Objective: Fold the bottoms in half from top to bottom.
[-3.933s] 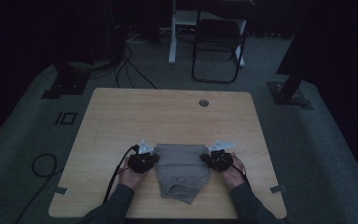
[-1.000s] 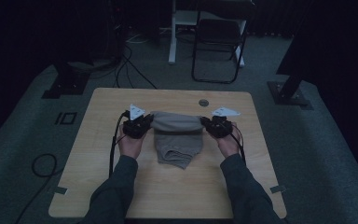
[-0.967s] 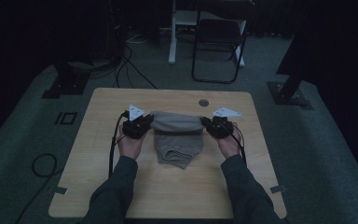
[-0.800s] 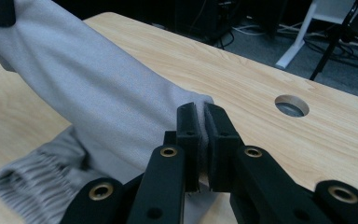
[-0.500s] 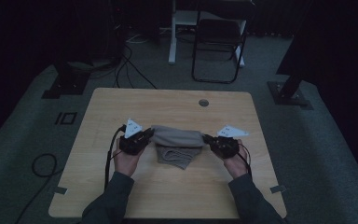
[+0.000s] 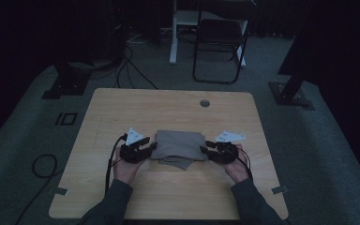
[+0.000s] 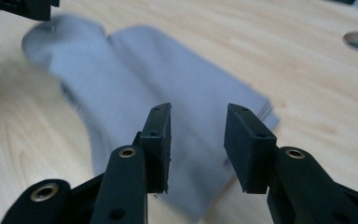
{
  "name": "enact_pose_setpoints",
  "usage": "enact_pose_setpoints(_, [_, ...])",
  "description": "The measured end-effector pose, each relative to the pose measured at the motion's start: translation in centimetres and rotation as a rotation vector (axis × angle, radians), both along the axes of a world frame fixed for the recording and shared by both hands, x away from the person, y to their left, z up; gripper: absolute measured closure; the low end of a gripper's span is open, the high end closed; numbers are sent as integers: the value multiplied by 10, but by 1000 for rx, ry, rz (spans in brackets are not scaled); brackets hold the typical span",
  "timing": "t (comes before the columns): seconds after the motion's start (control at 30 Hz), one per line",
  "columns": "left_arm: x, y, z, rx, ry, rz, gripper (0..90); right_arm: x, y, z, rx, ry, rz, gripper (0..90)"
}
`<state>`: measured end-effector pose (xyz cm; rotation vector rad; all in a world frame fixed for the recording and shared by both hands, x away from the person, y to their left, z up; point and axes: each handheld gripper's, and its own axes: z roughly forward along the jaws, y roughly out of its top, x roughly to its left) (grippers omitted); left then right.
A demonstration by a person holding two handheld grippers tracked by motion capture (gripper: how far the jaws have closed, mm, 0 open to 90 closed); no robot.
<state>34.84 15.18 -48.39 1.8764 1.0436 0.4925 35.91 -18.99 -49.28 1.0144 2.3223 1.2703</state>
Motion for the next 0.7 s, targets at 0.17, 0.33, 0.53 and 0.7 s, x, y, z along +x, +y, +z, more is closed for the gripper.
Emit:
enact_pose_setpoints(0.17, [25, -13, 9, 38, 20, 8, 703, 19, 15, 0, -20, 59, -38, 652])
enact_pose_setpoints(0.33, [47, -34, -9, 154, 95, -27, 784, 35, 29, -20, -84, 112, -61, 663])
enact_pose_setpoints(0.53, [71, -49, -43, 251, 235, -98, 801, 54, 39, -42, -142, 184, -75, 701])
enact_pose_setpoints(0.7, [78, -53, -47, 254, 231, -72, 802, 66, 43, -45, -156, 183, -89, 705])
